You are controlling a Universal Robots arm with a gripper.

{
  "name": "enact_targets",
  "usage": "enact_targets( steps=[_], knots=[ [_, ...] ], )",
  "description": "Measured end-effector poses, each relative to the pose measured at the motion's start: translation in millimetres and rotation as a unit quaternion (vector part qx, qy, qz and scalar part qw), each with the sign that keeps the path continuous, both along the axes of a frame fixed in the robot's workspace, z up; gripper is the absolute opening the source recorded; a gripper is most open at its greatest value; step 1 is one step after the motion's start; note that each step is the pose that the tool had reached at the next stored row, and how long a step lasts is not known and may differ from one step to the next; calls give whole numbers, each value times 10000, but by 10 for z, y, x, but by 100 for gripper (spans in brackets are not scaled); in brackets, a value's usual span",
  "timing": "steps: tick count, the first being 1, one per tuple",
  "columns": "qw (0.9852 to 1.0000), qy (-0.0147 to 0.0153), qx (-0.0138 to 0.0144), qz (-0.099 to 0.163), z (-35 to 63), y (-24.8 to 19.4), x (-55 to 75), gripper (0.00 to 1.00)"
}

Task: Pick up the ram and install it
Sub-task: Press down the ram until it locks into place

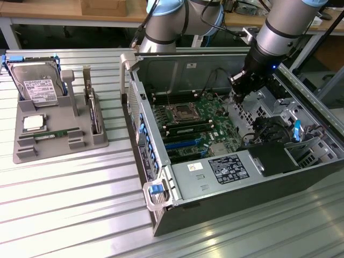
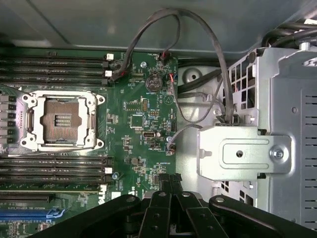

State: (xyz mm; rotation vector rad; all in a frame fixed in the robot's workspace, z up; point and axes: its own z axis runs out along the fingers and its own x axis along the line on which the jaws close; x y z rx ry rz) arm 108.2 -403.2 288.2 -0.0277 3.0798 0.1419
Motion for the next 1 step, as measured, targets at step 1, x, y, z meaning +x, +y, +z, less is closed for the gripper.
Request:
enact_targets(
  steps=[1],
  knots=[
    [10000,0,0,0,0,0,0,11]
  ],
)
